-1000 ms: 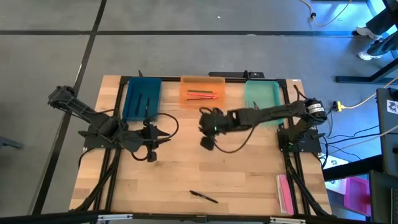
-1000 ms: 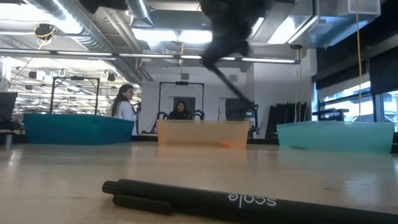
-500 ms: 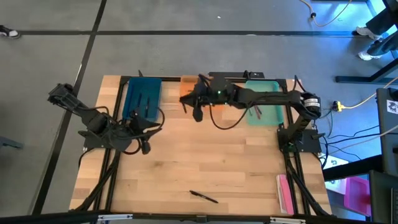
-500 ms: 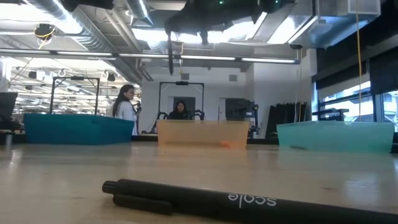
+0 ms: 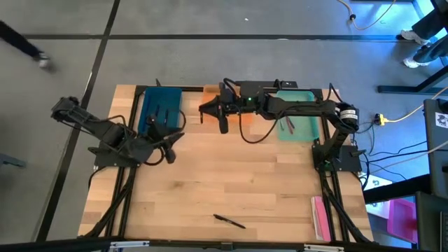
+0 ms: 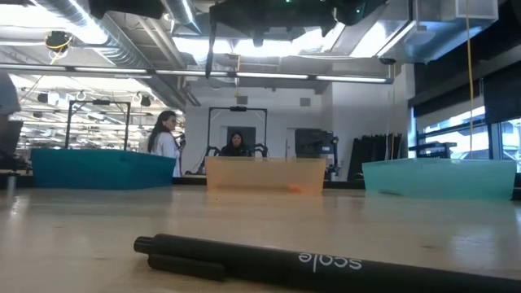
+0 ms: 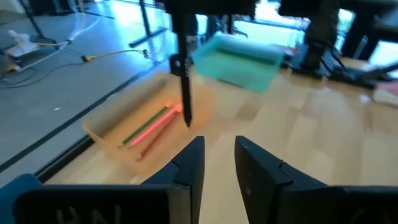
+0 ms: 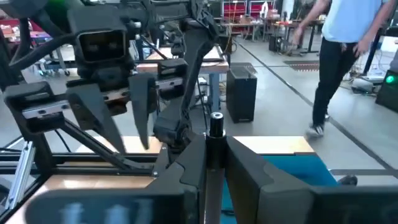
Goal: Sort crayons/erasers/pens/pencils in bins
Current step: Put the black pen into the blue bin
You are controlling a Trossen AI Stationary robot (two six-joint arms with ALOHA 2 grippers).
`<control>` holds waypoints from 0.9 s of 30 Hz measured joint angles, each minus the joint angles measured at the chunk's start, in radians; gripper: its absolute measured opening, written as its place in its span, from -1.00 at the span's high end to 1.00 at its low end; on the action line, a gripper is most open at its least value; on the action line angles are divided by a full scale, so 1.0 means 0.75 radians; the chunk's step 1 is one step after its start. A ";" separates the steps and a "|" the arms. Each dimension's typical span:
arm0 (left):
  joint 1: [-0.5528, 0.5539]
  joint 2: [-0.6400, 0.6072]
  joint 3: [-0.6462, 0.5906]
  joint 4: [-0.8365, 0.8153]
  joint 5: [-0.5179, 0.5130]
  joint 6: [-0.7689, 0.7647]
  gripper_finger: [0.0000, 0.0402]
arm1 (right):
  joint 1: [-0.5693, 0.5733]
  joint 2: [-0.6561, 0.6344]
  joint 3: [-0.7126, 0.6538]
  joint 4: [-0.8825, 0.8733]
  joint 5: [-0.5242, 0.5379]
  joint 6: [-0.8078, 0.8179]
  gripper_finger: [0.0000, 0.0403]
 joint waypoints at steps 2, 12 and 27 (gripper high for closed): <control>0.033 0.000 0.000 0.028 -0.011 0.000 0.60 | 0.001 0.000 0.000 0.007 0.001 -0.001 0.75; 0.246 0.061 0.000 0.249 0.053 0.275 0.60 | 0.000 -0.001 0.000 0.034 0.001 -0.029 0.75; 0.518 0.169 0.000 0.467 0.306 0.490 0.60 | 0.000 -0.001 -0.001 0.038 0.002 -0.032 0.75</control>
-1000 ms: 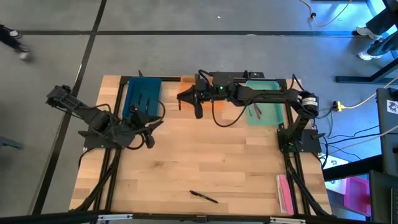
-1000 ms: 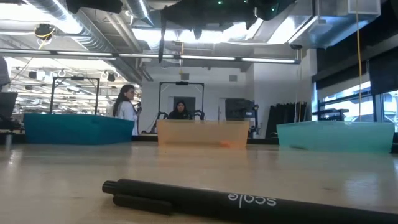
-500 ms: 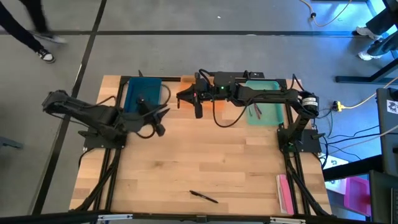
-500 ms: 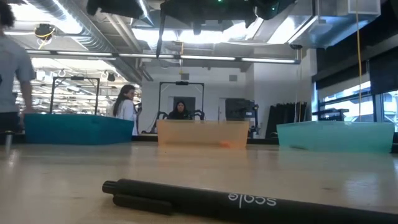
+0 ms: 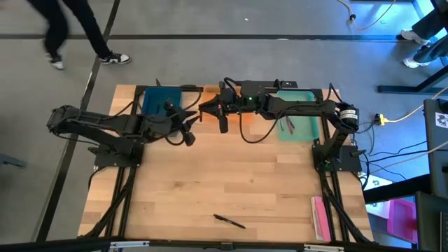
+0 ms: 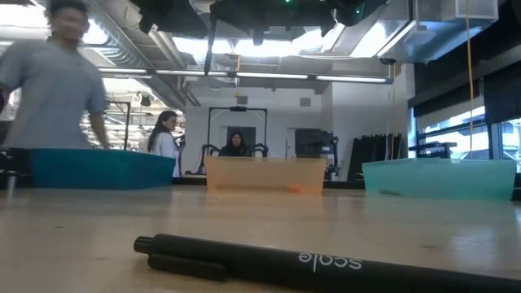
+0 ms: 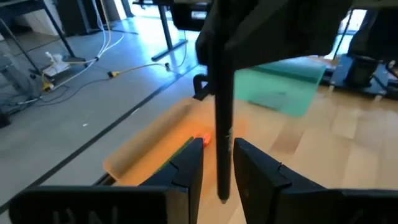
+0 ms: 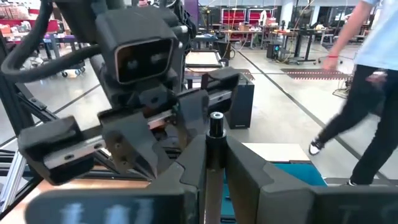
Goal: Sort crayons/erasers/pens/pencils in bins
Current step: Put the black pen into the blue bin
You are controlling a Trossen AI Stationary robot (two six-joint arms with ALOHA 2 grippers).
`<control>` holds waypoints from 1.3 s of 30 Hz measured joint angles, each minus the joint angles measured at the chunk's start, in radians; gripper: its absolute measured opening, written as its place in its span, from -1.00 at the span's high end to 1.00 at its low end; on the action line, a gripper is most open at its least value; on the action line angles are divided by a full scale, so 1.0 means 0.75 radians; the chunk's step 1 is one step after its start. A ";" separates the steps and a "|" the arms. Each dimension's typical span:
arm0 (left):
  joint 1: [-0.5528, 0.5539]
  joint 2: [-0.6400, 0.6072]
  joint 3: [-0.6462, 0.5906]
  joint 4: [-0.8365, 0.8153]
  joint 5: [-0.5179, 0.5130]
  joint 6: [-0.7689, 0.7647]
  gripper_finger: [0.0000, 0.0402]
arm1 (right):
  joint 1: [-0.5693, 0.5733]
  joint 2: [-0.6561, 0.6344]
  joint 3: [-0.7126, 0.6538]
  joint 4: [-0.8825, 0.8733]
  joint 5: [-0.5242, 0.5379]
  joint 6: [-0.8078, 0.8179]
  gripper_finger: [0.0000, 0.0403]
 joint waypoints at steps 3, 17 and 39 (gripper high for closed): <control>0.028 0.005 0.001 0.034 0.029 0.001 0.60 | 0.000 0.000 0.000 0.001 0.000 0.000 0.75; 0.112 0.098 0.001 0.098 0.174 0.107 0.60 | 0.000 0.000 -0.001 0.002 0.000 -0.001 0.75; 0.112 0.089 0.001 0.113 0.138 0.142 0.94 | -0.003 -0.002 -0.001 0.003 0.004 0.005 0.62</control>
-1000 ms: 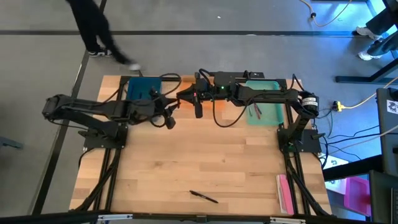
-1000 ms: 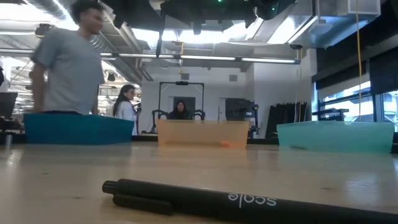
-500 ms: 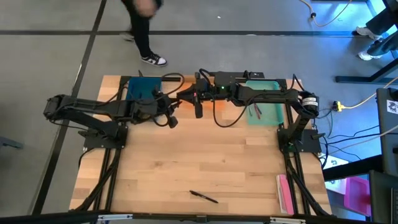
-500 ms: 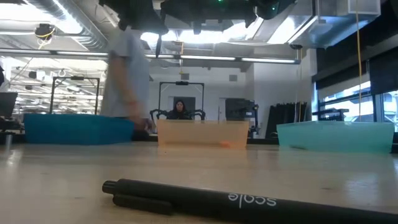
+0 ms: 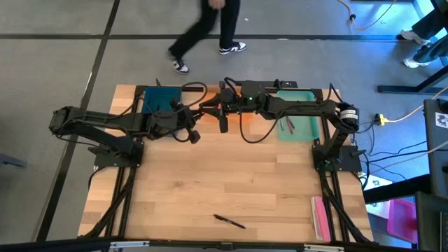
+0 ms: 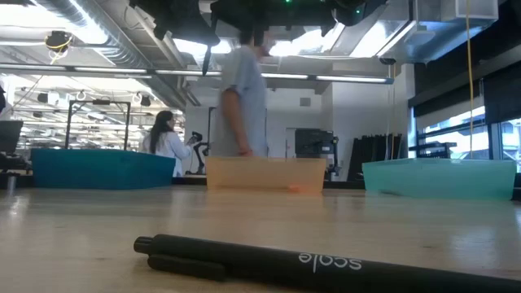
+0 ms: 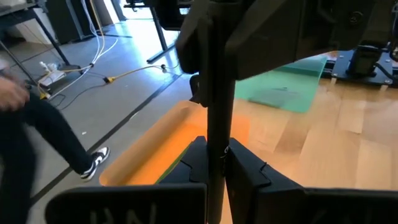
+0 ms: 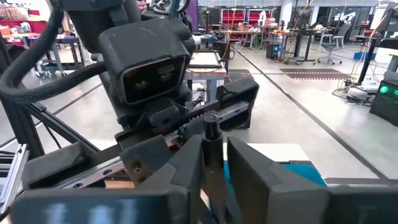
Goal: Sort crayons/erasers/pens/pencils in bins
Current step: Put the black pen into the blue bin
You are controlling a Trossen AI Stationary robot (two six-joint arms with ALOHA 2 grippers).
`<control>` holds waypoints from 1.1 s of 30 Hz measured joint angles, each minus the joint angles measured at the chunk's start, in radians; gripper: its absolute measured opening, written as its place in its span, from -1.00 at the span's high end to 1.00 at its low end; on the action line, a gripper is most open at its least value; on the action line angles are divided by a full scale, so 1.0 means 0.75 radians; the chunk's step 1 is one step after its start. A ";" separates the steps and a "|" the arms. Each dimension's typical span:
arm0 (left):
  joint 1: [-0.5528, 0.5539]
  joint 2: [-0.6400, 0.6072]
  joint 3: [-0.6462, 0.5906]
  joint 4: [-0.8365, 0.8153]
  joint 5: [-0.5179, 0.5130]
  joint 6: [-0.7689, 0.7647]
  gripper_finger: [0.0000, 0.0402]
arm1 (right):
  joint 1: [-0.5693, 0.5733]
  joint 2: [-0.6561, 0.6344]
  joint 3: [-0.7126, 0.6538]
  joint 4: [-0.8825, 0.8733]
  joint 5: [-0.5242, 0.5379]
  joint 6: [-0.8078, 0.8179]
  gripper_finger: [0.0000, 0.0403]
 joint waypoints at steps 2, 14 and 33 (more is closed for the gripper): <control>-0.001 0.000 0.000 -0.006 -0.020 -0.006 0.94 | -0.005 0.000 0.000 -0.009 0.000 0.000 0.53; 0.018 -0.158 -0.001 -0.407 -0.210 -0.328 0.94 | -0.112 -0.128 0.000 -0.479 0.015 -0.045 0.10; 0.580 -0.117 -0.007 -1.131 0.022 -0.917 0.94 | -0.118 -0.142 0.000 -0.701 0.011 -0.215 0.12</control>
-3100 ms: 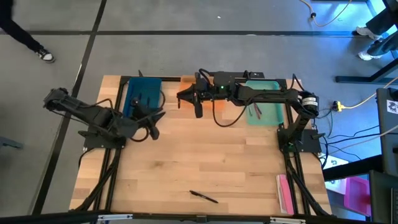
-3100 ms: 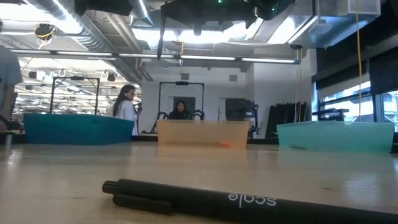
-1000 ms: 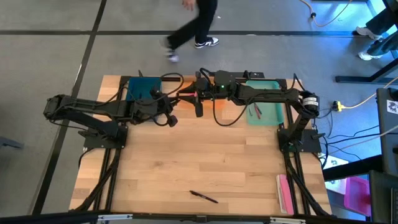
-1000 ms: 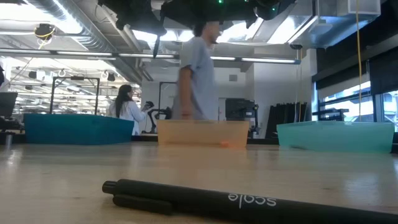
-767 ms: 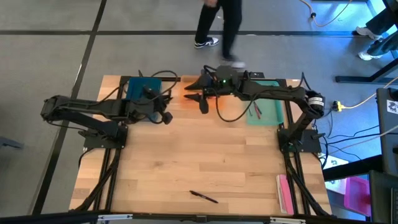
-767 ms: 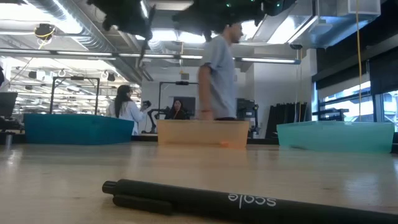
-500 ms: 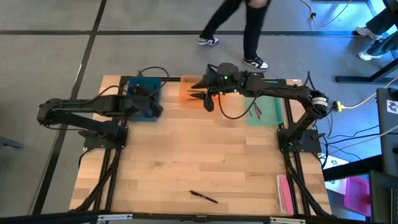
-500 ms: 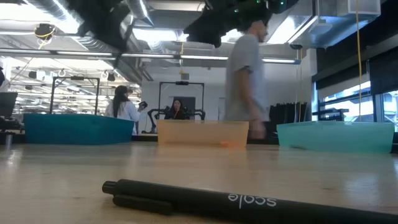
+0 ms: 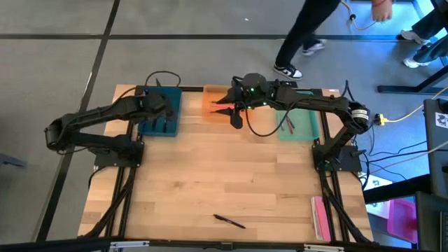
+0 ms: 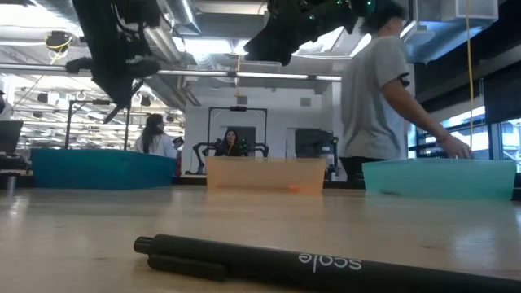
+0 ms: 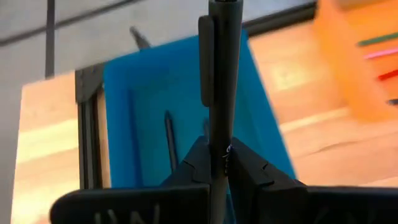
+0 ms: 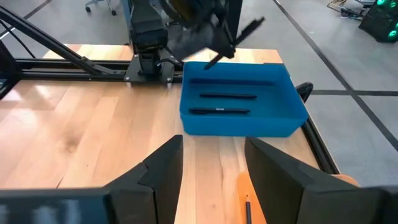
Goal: Sort crayons/erasers/pens/pencils in bins
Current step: Put the black pen into the blue bin
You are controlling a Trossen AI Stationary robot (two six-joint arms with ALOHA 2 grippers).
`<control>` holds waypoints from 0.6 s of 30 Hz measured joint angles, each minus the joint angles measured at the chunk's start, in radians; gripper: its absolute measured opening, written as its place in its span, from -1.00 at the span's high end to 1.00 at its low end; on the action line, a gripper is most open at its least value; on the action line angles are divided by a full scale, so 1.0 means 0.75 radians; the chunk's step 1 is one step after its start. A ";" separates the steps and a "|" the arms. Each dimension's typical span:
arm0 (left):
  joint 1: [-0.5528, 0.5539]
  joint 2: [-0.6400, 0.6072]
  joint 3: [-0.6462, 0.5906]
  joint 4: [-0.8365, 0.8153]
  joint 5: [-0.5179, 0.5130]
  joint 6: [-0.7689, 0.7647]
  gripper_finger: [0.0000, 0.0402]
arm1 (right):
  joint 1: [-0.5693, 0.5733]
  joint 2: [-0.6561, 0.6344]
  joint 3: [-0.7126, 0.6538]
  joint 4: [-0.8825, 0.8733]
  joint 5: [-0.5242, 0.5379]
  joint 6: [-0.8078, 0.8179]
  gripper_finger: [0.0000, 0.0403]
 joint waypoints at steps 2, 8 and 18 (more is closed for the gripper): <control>0.054 0.037 -0.030 0.024 0.042 0.002 0.94 | 0.000 0.000 0.000 -0.004 0.000 0.002 0.12; 0.171 0.137 -0.185 0.176 0.178 0.005 0.93 | 0.000 0.000 0.000 -0.008 0.000 0.004 0.12; 0.239 0.254 -0.273 0.307 0.231 0.006 0.93 | 0.000 0.000 0.000 -0.008 0.000 0.008 0.12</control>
